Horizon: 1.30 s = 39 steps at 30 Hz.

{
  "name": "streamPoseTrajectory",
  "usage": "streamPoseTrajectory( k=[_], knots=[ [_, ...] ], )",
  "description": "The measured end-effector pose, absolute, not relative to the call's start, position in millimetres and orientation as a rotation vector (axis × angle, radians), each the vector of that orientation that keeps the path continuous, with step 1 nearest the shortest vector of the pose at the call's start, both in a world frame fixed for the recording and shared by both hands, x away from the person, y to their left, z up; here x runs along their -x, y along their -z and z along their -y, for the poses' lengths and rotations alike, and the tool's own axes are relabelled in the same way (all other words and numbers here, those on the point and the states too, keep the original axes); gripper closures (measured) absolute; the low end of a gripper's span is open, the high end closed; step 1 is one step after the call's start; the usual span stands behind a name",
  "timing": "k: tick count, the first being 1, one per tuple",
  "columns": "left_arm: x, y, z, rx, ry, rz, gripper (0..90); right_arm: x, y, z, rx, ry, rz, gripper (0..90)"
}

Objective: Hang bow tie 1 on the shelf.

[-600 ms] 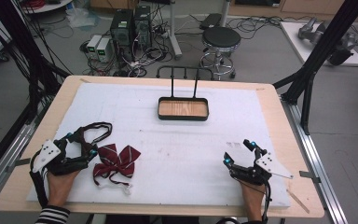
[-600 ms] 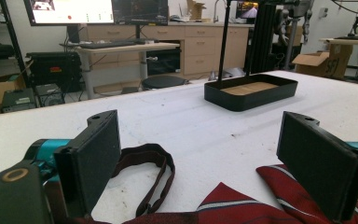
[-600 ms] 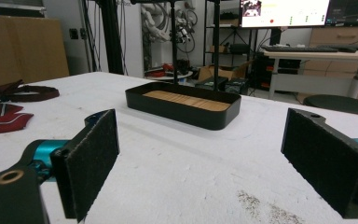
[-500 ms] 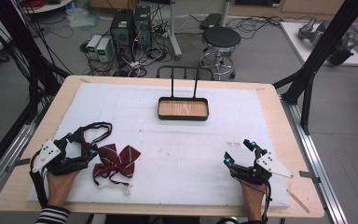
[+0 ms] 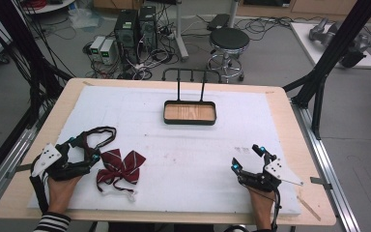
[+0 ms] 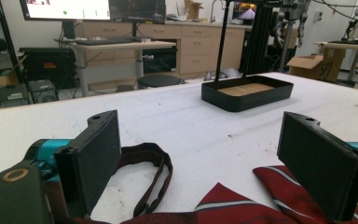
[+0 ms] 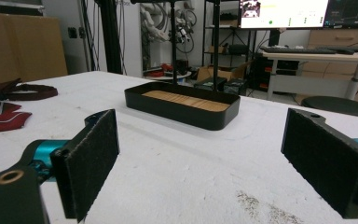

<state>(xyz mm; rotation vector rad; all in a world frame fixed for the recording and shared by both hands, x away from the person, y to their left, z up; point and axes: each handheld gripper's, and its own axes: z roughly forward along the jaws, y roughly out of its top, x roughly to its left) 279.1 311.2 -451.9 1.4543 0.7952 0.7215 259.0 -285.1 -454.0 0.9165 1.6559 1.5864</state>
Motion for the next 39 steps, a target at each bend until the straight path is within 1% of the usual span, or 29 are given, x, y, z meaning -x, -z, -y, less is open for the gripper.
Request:
streamPoseTrajectory(
  k=[9, 14, 19, 24, 28, 31, 32, 35, 37, 39],
  knots=[
    [-280, 436, -313, -1.5, -0.69, -0.774, 13.9, -259, 454, 286, -0.921, -1.592, -1.656, 10.4],
    [-281, 421, -310, -1.558, -0.681, -0.739, 13.9, -259, 454, 286, -0.924, -1.593, -1.656, 10.4],
    [-283, 403, -310, -1.658, -0.649, -0.712, 13.9, -259, 454, 286, -0.921, -1.596, -1.655, 10.4],
    [-285, 391, -310, -1.707, -0.632, -0.681, 13.9, -259, 454, 286, -0.921, -1.594, -1.655, 10.4],
    [-286, 379, -308, -1.772, -0.601, -0.651, 14.1, -259, 454, 286, -0.922, -1.597, -1.653, 10.5],
    [-287, 372, -305, -1.839, -0.558, -0.622, 14.4, -259, 454, 286, -0.921, -1.6, -1.652, 10.5],
    [-288, 368, -302, -1.884, -0.531, -0.608, 14.4, -259, 454, 286, -0.919, -1.6, -1.651, 10.4],
    [-289, 365, -298, -1.926, -0.512, -0.583, 14.4, -259, 454, 286, -0.915, -1.599, -1.65, 10.4],
    [-292, 363, -292, -1.98, -0.461, -0.554, 14.4, -259, 454, 286, -0.916, -1.601, -1.65, 10.5],
    [-292, 362, -290, -1.997, -0.45, -0.549, 14.4, -259, 454, 286, -0.915, -1.6, -1.649, 10.4]
  ],
)
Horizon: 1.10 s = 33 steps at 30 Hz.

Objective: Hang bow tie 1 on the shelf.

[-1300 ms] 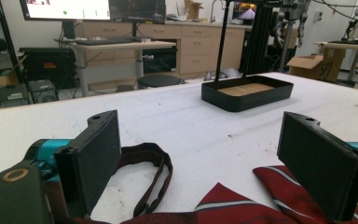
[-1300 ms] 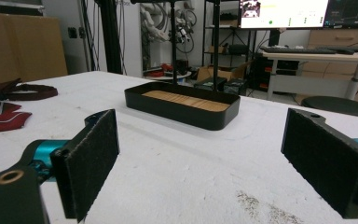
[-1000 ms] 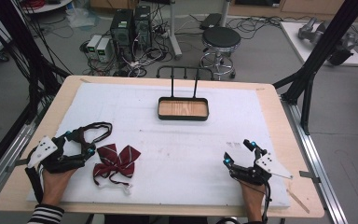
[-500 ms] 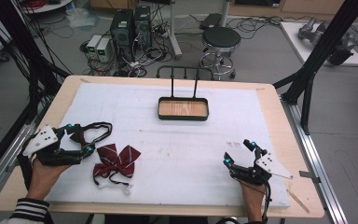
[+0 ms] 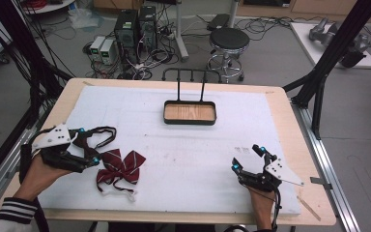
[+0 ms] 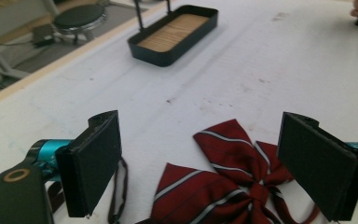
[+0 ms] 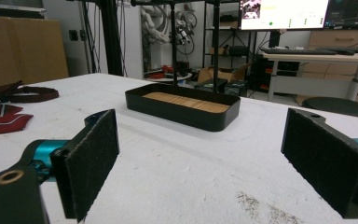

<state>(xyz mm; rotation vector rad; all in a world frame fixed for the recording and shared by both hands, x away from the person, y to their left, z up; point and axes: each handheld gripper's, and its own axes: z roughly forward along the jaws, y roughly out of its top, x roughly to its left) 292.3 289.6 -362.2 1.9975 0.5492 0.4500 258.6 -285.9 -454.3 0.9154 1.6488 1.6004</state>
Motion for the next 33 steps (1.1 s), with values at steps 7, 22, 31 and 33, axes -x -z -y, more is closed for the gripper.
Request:
streamPoseTrajectory(
  k=[7, 22, 31, 33],
  knots=[
    [-290, 359, -272, -2.129, -0.413, -0.467, 14.4, -259, 454, 287, -0.907, -1.598, -1.644, 10.5],
    [-293, 371, -250, -2.324, -0.363, -0.409, 17.8, -259, 454, 287, -0.914, -1.601, -1.644, 10.5],
    [-294, 390, -245, -2.395, -0.32, -0.412, 19.5, -259, 454, 287, -0.917, -1.603, -1.643, 10.4],
    [-295, 394, -243, -2.426, -0.305, -0.402, 20.5, -258, 454, 287, -0.918, -1.602, -1.645, 10.4]
  ],
)
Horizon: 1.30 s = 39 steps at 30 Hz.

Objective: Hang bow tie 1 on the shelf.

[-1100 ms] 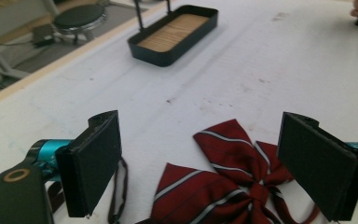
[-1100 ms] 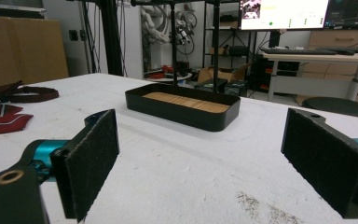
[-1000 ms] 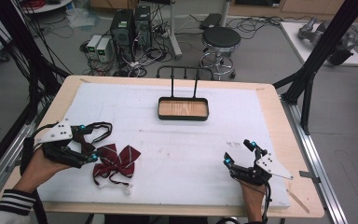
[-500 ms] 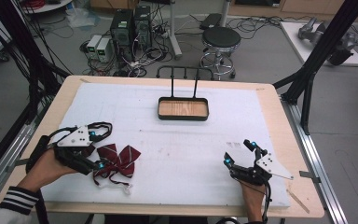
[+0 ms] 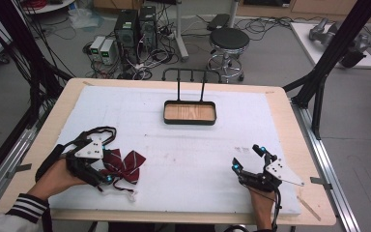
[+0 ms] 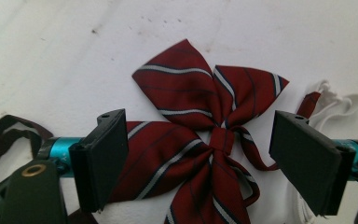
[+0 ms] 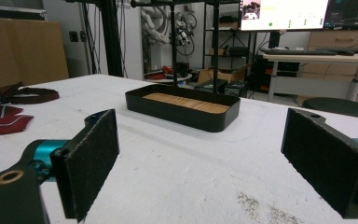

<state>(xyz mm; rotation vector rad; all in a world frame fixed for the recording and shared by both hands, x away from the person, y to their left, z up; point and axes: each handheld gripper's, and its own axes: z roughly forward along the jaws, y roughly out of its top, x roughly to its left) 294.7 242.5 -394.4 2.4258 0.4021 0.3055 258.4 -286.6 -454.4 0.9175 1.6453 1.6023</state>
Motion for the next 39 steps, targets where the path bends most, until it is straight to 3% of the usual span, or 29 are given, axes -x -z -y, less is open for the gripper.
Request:
streamPoseTrajectory(
  k=[13, 15, 30, 39],
  knots=[
    [-301, 402, -230, -2.552, -0.259, -0.35, 32.1, -259, 454, 287, -0.919, -1.607, -1.642, 10.4],
    [-302, 402, -228, -2.564, -0.244, -0.34, 37.5, -258, 454, 287, -0.921, -1.608, -1.643, 10.5],
    [-308, 408, -217, -2.716, -0.173, -0.324, 47.0, -258, 454, 287, -0.922, -1.608, -1.645, 10.4],
    [-312, 410, -216, -2.757, -0.109, -0.344, 65.6, -258, 454, 287, -0.926, -1.611, -1.641, 10.5]
  ],
)
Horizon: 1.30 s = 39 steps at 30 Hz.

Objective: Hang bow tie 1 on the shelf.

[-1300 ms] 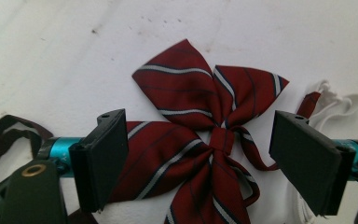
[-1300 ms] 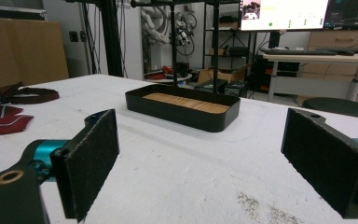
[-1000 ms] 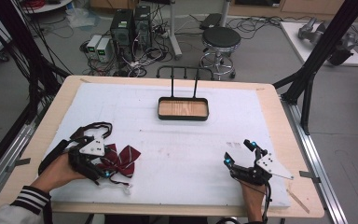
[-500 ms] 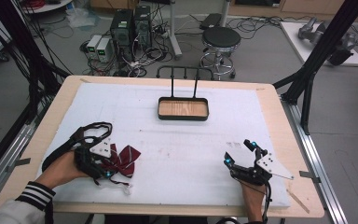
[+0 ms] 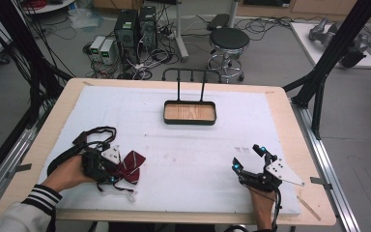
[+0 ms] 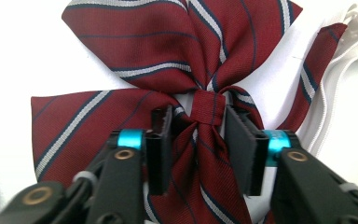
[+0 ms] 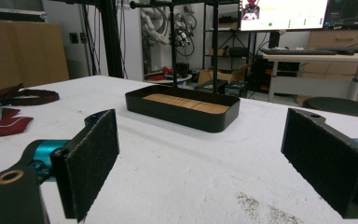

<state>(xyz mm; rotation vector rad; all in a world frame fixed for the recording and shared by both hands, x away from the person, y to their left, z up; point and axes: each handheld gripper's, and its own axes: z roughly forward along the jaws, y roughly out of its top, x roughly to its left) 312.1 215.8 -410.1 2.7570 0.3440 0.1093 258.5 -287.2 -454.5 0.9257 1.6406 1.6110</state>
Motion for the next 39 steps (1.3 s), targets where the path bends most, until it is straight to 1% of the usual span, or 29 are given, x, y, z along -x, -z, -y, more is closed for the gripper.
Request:
streamPoseTrajectory(
  k=[2, 4, 6, 10, 16, 22, 30, 34, 39],
  knots=[
    [-312, 410, -215, -2.754, -0.102, -0.365, 67.4, -258, 454, 287, -0.926, -1.611, -1.641, 10.4],
    [-312, 409, -214, -2.76, -0.104, -0.379, 72.8, -259, 454, 287, -0.922, -1.61, -1.641, 10.4],
    [-312, 409, -214, -2.759, -0.103, -0.395, 74.4, -258, 454, 287, -0.922, -1.61, -1.642, 10.5],
    [-311, 409, -216, -2.747, -0.121, -0.401, 74.7, -258, 454, 287, -0.924, -1.61, -1.642, 10.4],
    [-309, 408, -218, -2.67, -0.148, -0.44, 74.8, -258, 454, 287, -0.919, -1.608, -1.643, 10.5],
    [-308, 396, -222, -2.547, -0.24, -0.46, 74.9, -258, 454, 287, -0.92, -1.606, -1.642, 10.4],
    [-310, 384, -229, -2.388, -0.317, -0.521, 74.9, -258, 454, 287, -0.917, -1.606, -1.642, 10.5],
    [-310, 378, -231, -2.303, -0.37, -0.568, 74.8, -258, 454, 287, -0.917, -1.606, -1.642, 10.4],
    [-311, 367, -233, -2.202, -0.445, -0.583, 74.9, -258, 454, 287, -0.918, -1.606, -1.642, 10.4]
  ],
)
